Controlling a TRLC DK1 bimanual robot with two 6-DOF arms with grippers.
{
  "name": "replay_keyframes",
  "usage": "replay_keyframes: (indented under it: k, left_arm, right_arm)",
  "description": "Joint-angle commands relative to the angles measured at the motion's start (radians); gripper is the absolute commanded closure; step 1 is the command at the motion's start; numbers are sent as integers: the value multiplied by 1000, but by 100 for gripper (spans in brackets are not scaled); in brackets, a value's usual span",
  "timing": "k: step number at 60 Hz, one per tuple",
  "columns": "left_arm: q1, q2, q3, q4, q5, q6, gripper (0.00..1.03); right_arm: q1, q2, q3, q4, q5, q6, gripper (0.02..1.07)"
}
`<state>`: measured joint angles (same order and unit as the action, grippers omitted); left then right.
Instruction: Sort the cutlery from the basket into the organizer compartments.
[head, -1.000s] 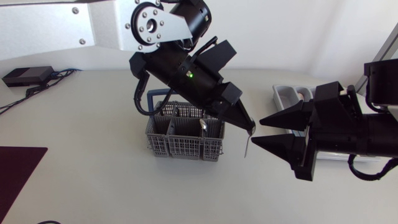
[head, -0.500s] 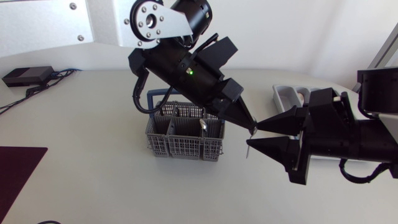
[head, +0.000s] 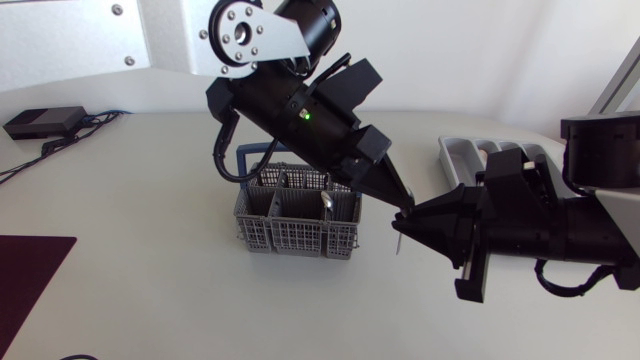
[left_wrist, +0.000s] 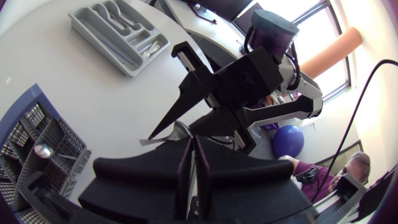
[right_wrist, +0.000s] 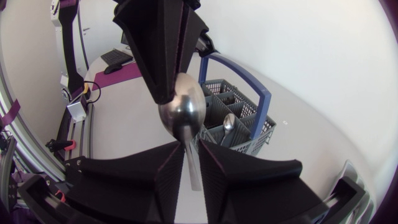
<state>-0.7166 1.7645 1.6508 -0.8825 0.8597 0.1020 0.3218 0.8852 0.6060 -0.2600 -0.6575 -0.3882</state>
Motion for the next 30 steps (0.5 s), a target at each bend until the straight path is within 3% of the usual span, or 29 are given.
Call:
replay_keyframes:
  k: [1,17,21,28,30]
  left_arm:
    - [0,-10,33,-13,19,2,100]
    - [3,-17,35,-13,19,1,100]
    - [9,-22,40,-13,19,1,84]
    - [16,-28,43,-13,18,4,71]
    - [17,-31,41,-13,18,7,60]
  right_arm:
    - [10,4,-28,5,2,23,96]
    - [11,-2,-25,-4,6,26,100]
    - [13,-5,-25,-5,10,26,100]
    - [13,-9,-25,-13,19,26,101]
    - [13,-9,-25,-13,21,26,101]
